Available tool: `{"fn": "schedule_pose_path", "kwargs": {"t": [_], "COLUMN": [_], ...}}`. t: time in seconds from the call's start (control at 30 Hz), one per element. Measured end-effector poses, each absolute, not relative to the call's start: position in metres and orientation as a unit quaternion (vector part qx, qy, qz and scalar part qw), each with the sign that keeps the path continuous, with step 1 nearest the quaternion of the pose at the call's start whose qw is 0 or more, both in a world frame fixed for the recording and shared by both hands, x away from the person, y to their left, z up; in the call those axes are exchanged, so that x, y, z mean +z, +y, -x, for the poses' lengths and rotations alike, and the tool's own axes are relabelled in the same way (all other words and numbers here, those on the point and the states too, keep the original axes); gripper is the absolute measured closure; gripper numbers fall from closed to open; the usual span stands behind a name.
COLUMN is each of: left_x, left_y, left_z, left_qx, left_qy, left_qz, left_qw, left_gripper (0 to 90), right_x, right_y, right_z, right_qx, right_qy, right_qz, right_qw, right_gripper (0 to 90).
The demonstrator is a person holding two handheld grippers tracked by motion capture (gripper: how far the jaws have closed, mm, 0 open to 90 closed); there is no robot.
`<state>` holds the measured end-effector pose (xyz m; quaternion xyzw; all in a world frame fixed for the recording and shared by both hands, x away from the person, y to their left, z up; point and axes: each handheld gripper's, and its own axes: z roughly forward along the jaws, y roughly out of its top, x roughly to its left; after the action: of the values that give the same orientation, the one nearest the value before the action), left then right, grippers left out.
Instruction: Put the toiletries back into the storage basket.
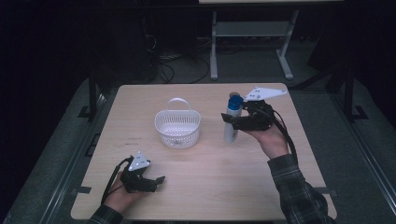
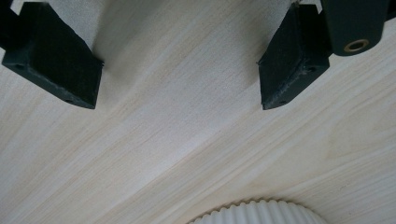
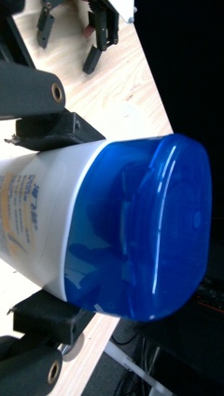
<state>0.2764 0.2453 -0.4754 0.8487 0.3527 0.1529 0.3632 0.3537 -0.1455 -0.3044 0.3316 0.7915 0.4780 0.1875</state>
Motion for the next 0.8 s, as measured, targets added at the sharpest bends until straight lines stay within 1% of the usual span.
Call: {"fn": "schedule_pose_path", "kwargs": {"t": [0.8], "left_x": [-0.476], "left_y": [0.245], "left_z": [-0.277], "left_qx": [0.153], "left_qy": [0.354], "left_qz": [-0.848], "left_qw": [0.365], "left_gripper": [12.4], "right_x": [-0.294], "right_y": [-0.104], "right_z": [-0.373], "right_qx": [0.483], "right_qy": [0.798], "right_qz": [-0.306], "right_qw": [0.19], "right_gripper": [32.7]}}
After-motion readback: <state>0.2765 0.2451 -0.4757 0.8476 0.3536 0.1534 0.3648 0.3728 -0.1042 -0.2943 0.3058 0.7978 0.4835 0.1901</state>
